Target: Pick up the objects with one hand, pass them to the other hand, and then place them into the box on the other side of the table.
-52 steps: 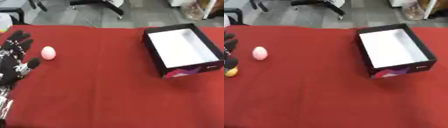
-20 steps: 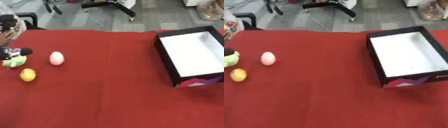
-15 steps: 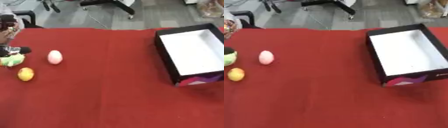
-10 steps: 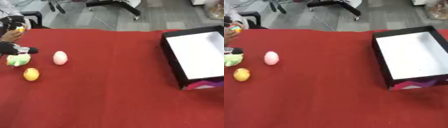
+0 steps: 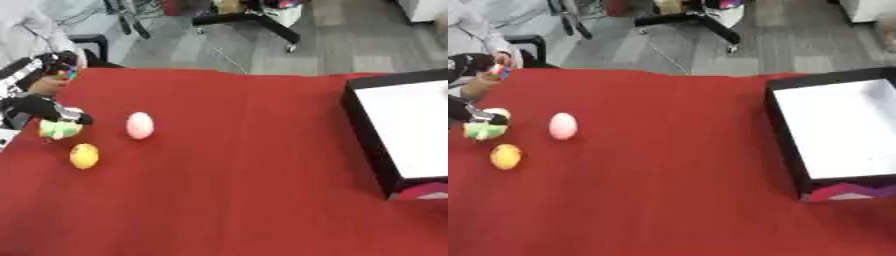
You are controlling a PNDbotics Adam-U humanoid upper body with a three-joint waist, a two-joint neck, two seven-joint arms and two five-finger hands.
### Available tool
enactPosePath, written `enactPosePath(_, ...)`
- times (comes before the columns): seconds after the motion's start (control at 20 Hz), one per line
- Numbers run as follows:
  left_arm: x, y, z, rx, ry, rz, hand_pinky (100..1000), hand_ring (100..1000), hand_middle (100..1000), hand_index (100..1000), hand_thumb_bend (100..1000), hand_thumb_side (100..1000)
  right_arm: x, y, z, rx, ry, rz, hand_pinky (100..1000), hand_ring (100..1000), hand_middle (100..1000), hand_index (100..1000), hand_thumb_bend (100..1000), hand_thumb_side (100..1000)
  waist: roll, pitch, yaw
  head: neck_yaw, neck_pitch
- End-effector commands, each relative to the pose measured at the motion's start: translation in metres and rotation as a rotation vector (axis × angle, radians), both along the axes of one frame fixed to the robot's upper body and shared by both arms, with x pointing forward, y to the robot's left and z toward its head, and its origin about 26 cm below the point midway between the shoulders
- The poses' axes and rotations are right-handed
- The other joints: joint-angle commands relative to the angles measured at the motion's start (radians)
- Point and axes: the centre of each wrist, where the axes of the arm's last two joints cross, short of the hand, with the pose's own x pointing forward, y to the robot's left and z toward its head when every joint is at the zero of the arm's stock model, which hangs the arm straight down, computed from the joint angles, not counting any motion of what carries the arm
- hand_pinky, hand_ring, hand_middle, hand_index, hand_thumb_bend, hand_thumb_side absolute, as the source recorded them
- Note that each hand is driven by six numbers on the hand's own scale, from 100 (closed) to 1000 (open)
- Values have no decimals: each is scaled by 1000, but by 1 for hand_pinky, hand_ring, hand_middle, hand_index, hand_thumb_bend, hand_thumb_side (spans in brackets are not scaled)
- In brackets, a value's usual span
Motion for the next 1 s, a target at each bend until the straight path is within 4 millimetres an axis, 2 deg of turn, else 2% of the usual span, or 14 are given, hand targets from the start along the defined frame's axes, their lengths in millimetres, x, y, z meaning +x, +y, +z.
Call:
enactPosePath(0.05,-4,13,17,65,4,73,973,930,851,903,879,100,-4,-1,15,-50,-29,-2,941,1000,1000,965,572,395,14,-1,-3,8,-22)
enactPosePath(0.15,-5,19,16,91,3,124,956,930,851,897,873,100,-3,0,13,-52,-20,1,941,1000,1000,966,571,372,17,1,-7,11,-26)
enactPosePath(0.2,-5,23,15,104,-1,162,956,929,850,895,871,100,-3,1,11,-54,-13,4,941,1000,1000,966,576,393,19,2,-10,13,-28)
enactPosePath(0.45,-12,49,0,91,24,302,956,928,848,889,860,100,-3,3,10,-66,-1,10,942,1000,1000,966,578,391,31,13,-28,25,-42)
enactPosePath(0.7,-28,79,-15,41,41,415,957,929,848,885,849,100,-3,4,11,-79,-6,12,942,1000,1000,966,580,389,47,29,-56,58,-63)
enactPosePath(1.0,-49,104,-20,36,8,551,945,927,847,877,830,100,-3,4,13,-86,-17,5,942,1000,1000,965,582,386,62,47,-81,85,-81)
